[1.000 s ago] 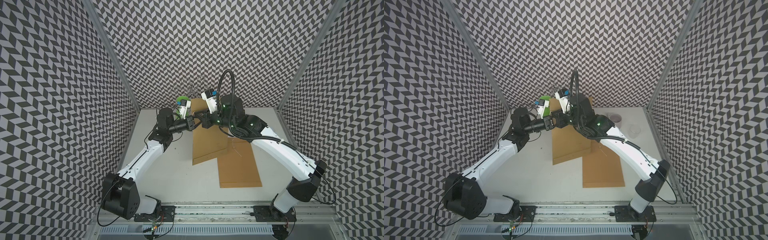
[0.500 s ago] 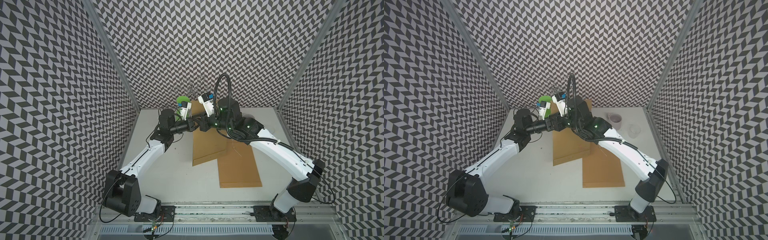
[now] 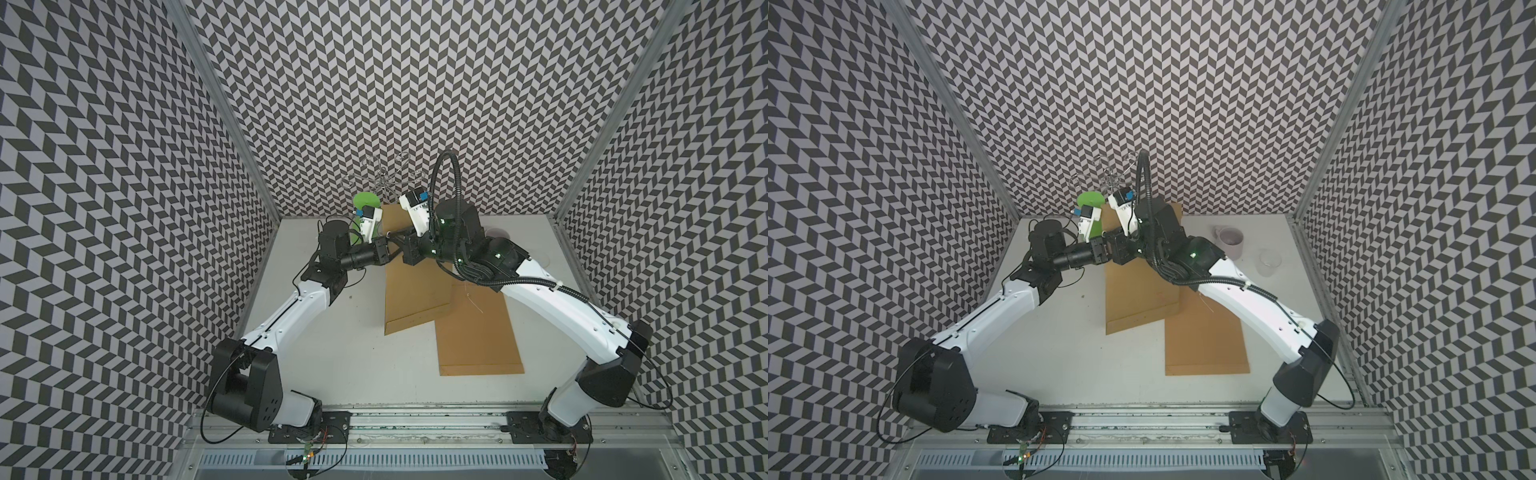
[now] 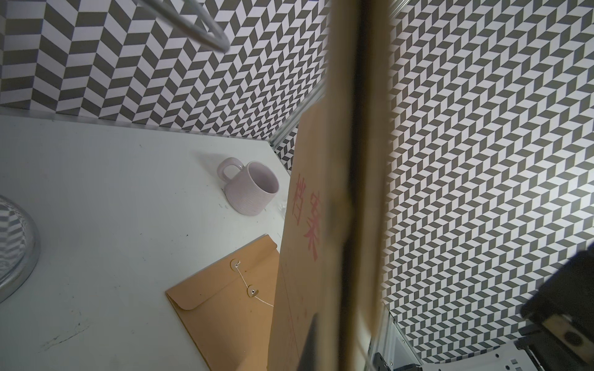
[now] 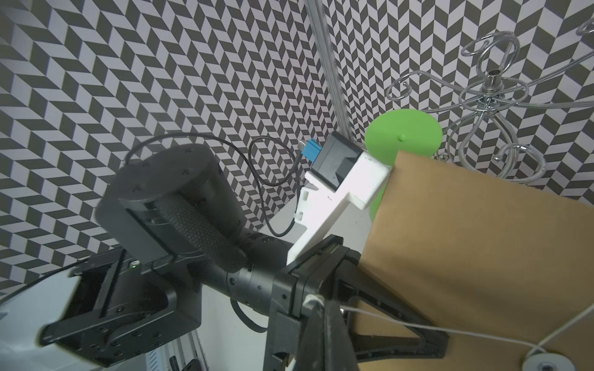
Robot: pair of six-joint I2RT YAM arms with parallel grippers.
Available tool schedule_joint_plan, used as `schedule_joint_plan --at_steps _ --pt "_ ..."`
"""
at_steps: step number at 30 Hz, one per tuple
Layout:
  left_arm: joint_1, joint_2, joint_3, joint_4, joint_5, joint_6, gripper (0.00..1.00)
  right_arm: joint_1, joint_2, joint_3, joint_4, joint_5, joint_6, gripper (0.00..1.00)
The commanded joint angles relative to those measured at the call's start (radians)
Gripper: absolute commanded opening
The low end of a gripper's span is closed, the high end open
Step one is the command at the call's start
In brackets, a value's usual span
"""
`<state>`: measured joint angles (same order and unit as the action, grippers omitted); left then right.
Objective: Close the mouth of the file bag
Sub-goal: Close the file bag.
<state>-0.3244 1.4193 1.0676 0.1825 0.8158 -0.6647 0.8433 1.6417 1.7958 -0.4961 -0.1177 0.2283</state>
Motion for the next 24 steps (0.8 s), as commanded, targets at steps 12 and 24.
schedule_joint_plan --at_steps 12,24 --pt "0.016 -0.035 0.050 0.042 0.015 -0.015 0.00 0.006 -0.058 -0.076 0.080 -0.078 0.061 0.00" --pt "0.036 -0.032 0.160 -0.014 0.036 0.000 0.00 -0.020 -0.202 -0.353 0.194 -0.151 0.154 0.00"
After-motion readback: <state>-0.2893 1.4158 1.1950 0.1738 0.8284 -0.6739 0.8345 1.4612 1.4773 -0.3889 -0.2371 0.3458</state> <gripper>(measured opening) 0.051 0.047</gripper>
